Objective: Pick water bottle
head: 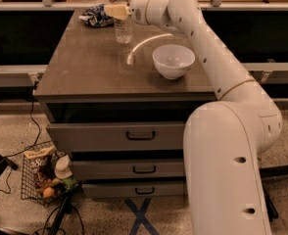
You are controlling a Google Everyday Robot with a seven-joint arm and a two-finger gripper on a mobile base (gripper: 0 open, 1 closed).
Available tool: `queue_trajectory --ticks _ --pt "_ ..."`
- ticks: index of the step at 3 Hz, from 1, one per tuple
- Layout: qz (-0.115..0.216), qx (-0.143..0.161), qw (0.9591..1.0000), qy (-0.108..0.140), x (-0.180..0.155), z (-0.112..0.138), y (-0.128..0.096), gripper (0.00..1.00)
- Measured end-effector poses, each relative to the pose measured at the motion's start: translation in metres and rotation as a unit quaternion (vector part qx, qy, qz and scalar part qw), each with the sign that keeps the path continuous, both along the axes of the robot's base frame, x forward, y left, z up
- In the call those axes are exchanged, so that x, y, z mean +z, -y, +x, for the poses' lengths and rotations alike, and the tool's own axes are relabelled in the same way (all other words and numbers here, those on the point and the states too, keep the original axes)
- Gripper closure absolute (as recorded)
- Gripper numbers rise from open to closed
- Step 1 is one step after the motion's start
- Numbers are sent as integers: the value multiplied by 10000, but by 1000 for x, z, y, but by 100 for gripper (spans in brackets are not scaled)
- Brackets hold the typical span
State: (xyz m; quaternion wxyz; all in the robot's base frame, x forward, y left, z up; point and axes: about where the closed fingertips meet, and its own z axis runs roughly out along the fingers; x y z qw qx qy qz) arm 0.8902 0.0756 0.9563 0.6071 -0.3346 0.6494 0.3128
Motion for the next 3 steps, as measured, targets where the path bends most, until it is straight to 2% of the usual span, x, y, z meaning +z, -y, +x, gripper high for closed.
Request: queue_trajectory --ticks 1,2,3 --pt "138 117 9998 -65 21 -6 -2 100" --pt "66 141 9999 -51 44 -16 -2 100" --pt "-242 21 9997 95 79 -33 3 100"
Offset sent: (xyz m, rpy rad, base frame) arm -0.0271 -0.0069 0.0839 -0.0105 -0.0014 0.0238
